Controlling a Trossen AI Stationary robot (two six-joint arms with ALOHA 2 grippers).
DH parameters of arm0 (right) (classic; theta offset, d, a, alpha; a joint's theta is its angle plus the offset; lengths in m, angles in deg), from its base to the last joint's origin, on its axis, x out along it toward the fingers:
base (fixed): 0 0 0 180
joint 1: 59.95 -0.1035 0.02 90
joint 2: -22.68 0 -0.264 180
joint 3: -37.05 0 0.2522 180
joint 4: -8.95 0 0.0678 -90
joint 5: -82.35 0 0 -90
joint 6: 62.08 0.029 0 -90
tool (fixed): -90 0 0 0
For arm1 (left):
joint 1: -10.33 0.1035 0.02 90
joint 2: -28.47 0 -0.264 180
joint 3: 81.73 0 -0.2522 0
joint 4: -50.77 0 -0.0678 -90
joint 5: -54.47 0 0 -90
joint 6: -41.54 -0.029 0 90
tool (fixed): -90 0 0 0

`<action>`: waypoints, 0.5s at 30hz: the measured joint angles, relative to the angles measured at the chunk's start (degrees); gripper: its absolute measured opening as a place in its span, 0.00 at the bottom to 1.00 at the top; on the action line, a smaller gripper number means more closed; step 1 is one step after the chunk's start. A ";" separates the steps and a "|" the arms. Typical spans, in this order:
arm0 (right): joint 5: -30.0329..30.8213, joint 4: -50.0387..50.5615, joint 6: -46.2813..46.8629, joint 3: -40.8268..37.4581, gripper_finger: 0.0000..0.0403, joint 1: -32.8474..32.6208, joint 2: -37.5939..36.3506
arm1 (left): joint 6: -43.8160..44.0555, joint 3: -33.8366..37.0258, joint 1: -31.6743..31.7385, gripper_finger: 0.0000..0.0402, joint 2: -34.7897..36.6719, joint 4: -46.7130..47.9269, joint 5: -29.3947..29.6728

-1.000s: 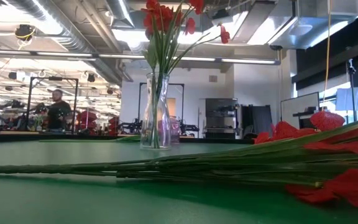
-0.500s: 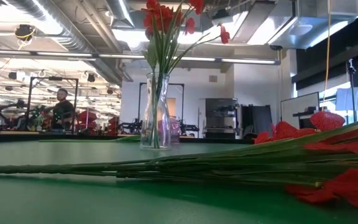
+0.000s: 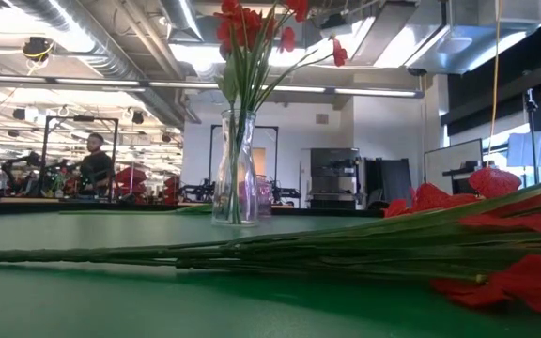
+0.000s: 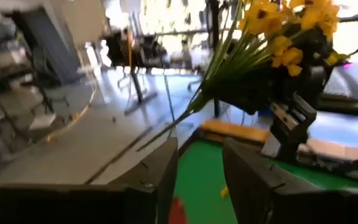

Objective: Sort flowers into vase by color
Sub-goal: Put the left yellow flowers into the pink transparent vase

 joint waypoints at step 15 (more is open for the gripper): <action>-41.18 16.33 20.19 -0.07 0.02 28.86 3.14 | 0.38 28.01 23.85 0.29 17.42 -18.28 -28.64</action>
